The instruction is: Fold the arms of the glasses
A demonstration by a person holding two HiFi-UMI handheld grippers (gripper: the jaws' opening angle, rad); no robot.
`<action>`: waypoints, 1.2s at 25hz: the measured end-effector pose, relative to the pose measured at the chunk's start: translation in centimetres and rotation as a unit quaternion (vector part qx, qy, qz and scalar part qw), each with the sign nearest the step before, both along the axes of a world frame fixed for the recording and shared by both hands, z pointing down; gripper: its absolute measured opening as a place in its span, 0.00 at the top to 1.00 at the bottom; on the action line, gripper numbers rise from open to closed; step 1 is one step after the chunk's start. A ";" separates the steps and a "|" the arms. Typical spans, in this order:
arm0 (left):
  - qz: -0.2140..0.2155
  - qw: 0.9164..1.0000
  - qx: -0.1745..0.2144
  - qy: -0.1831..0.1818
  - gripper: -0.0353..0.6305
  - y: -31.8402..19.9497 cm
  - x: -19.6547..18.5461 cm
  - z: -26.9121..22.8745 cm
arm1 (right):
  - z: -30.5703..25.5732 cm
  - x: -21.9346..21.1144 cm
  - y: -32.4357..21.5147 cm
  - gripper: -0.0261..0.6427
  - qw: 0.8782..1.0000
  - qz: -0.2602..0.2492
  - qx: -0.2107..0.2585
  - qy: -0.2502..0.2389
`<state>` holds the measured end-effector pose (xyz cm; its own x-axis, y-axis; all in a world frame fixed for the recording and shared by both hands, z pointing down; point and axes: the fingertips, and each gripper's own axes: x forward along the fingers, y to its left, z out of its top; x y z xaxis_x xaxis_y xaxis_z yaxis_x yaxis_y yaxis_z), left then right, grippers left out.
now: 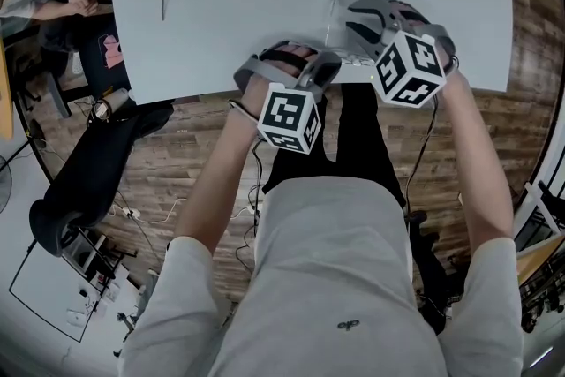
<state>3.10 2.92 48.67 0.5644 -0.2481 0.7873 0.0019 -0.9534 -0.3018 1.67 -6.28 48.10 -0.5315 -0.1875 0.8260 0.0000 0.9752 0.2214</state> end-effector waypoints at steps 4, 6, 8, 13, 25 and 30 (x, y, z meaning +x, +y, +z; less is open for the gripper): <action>0.000 1.000 0.000 0.001 0.91 -0.1 0.1 0.2 | 0.6 -0.7 -0.6 0.80 0.999 -0.025 0.025 0.009; 0.001 1.000 -0.001 0.001 0.91 0.0 0.2 0.3 | 0.8 -1.0 -0.8 0.81 0.999 -0.034 0.033 0.011; 0.001 1.000 -0.001 0.002 0.91 0.0 0.3 0.2 | 0.9 -1.2 -1.1 0.81 0.998 -0.043 0.041 0.016; 0.001 1.000 -0.003 0.002 0.91 0.0 0.3 0.1 | 1.6 -1.5 -1.3 0.84 0.995 -0.073 0.056 0.034; 0.008 1.000 -0.004 0.002 0.91 0.1 0.3 -0.1 | 2.5 -2.0 -1.1 0.90 0.986 -0.129 0.087 0.060; 0.009 1.000 -0.004 0.001 0.91 0.1 0.3 0.0 | 2.5 -2.1 -1.1 0.92 0.984 -0.138 0.090 0.063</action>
